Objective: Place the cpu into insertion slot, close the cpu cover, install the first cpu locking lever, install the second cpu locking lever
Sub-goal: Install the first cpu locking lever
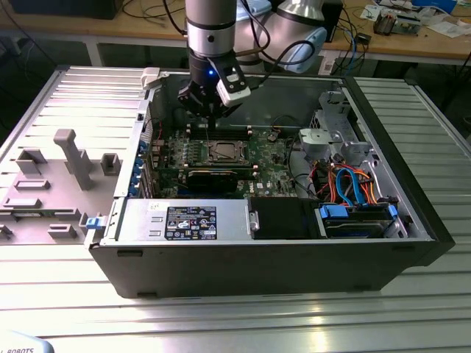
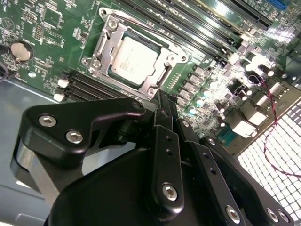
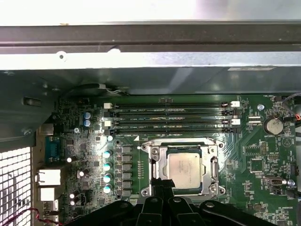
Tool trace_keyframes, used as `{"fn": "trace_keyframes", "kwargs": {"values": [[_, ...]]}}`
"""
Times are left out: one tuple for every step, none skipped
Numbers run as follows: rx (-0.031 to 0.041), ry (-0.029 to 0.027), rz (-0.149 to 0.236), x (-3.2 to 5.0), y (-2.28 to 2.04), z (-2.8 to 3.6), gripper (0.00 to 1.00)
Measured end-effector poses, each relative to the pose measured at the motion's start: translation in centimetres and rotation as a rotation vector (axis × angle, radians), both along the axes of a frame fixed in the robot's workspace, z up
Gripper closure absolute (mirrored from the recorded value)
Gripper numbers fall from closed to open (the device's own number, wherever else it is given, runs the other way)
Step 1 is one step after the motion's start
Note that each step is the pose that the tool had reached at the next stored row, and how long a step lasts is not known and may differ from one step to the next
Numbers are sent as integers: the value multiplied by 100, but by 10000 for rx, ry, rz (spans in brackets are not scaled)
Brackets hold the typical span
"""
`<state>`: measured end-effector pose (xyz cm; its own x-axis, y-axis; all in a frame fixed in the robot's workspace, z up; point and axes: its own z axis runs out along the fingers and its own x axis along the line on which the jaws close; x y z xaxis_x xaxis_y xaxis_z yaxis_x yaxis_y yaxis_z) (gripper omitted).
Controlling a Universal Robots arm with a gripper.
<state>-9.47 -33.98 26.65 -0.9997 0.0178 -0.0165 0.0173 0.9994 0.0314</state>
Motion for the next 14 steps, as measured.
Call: {"fn": "trace_keyframes", "kwargs": {"values": [[0,0,1,-12,0,0,89],[-1,1,5,-31,0,0,89],[-1,0,6,-44,0,-1,89],[-1,0,5,-59,0,-1,89],[0,1,7,-84,0,-1,89],[1,0,10,-108,0,-2,89],[1,0,19,-128,0,-3,89],[1,0,43,-153,0,-5,89],[2,-1,76,-176,0,-6,89],[2,-1,89,-184,0,-7,89],[2,-1,98,-192,0,-7,89],[2,0,103,-195,0,-7,89],[2,0,106,-195,0,-6,89],[1,1,106,-196,0,-6,89]]}}
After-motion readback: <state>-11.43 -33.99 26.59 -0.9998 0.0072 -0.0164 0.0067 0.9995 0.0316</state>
